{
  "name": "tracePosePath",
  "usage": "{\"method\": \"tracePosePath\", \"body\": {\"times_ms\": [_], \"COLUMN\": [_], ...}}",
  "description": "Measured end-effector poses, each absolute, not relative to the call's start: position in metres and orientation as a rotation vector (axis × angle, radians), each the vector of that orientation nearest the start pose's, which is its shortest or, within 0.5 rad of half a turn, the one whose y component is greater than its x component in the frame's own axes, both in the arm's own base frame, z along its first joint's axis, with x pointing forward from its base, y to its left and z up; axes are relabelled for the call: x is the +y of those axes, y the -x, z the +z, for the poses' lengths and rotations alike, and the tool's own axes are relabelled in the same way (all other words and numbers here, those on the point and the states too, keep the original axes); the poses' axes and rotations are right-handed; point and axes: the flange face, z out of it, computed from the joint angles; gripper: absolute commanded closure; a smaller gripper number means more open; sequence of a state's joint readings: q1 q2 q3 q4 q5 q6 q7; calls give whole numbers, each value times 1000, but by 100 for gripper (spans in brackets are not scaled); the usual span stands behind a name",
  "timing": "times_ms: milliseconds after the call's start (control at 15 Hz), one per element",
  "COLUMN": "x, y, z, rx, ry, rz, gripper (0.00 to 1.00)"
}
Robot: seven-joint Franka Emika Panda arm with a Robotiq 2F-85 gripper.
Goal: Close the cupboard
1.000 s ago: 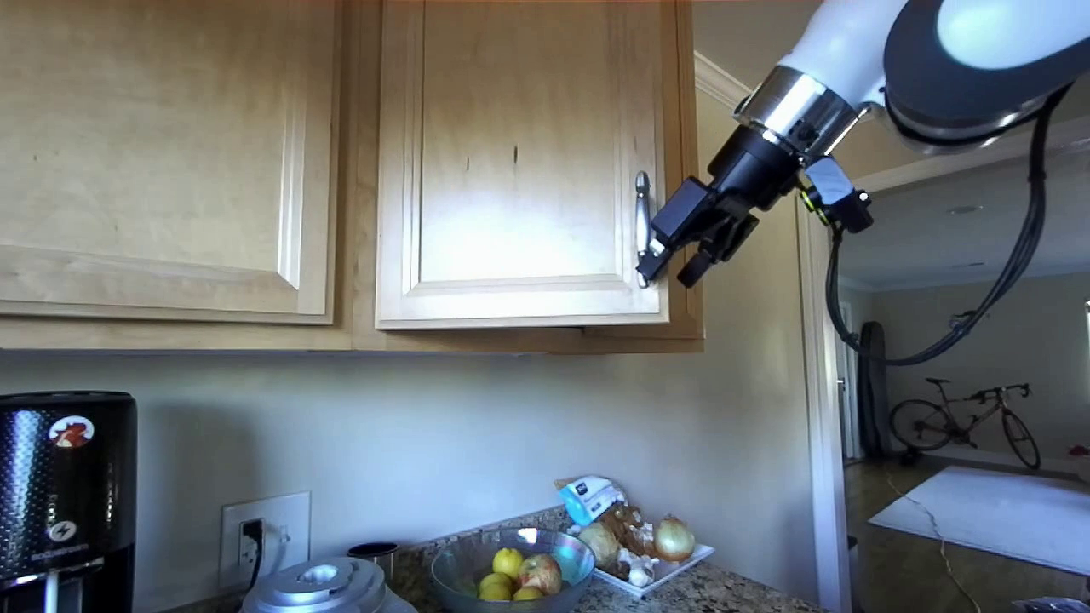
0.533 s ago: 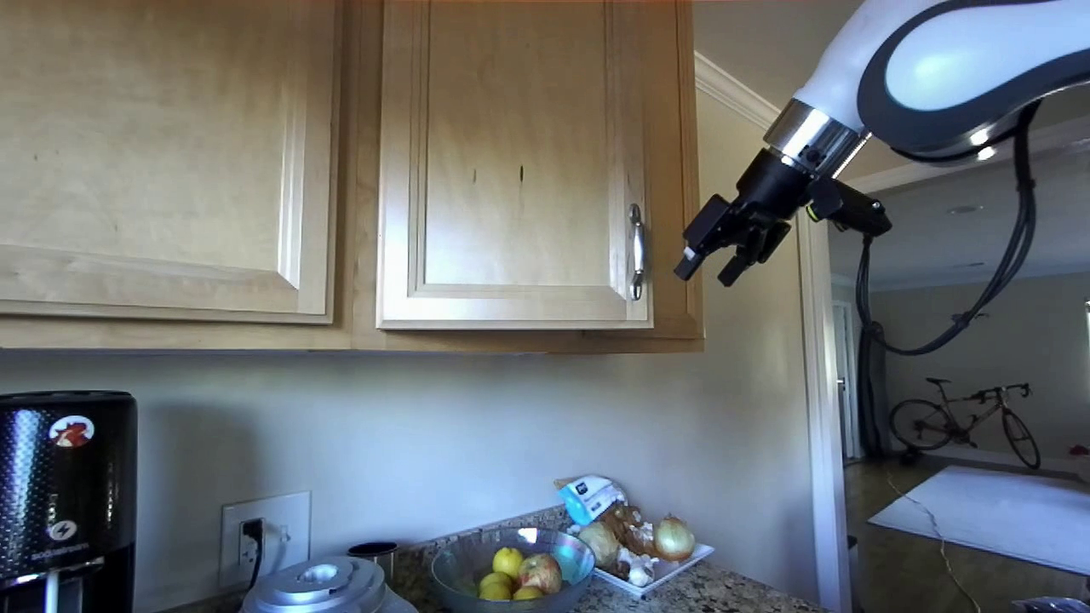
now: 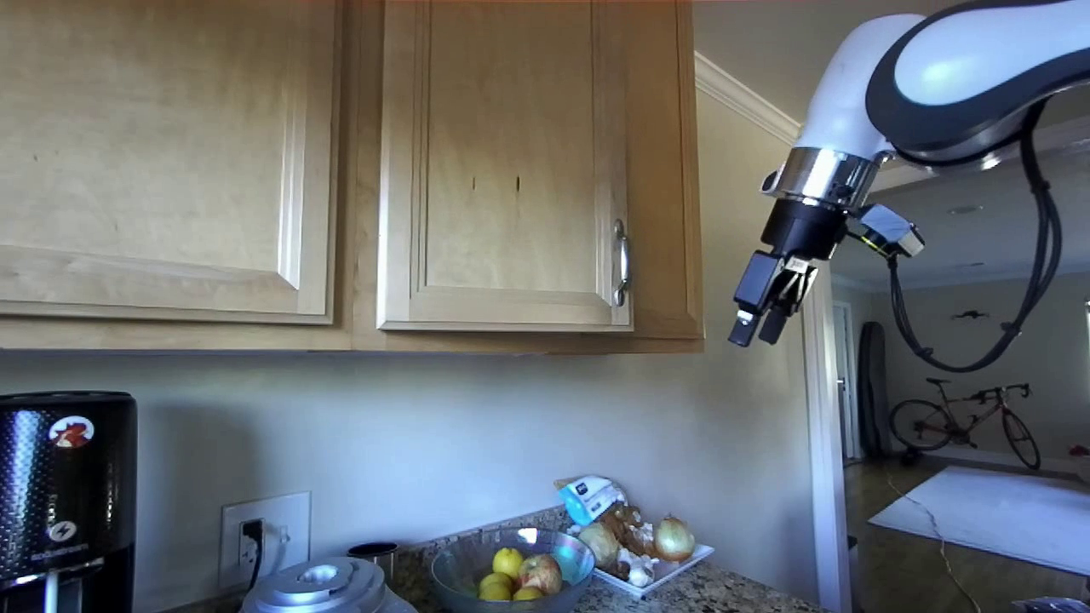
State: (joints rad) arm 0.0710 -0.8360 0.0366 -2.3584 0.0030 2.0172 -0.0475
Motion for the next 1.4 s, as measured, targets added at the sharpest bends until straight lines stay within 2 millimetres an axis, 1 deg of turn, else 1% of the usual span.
{"method": "tracePosePath", "body": {"times_ms": [133, 267, 533, 667, 800, 1133, 1267, 1400], "x": [43, 46, 49, 48, 45, 33, 30, 30], "y": [-325, -326, -333, -338, -345, -357, -358, -359], "z": [649, 645, 637, 629, 613, 556, 539, 526], "rx": [-287, -310, -302, -278, -245, -151, -131, -119], "ry": [3034, 2995, 2907, 2849, 2794, 2740, 2746, 2752], "rz": [-718, -692, -635, -589, -521, -335, -280, -239], "gripper": [0, 0, 0, 0, 0, 0, 0, 0]}}
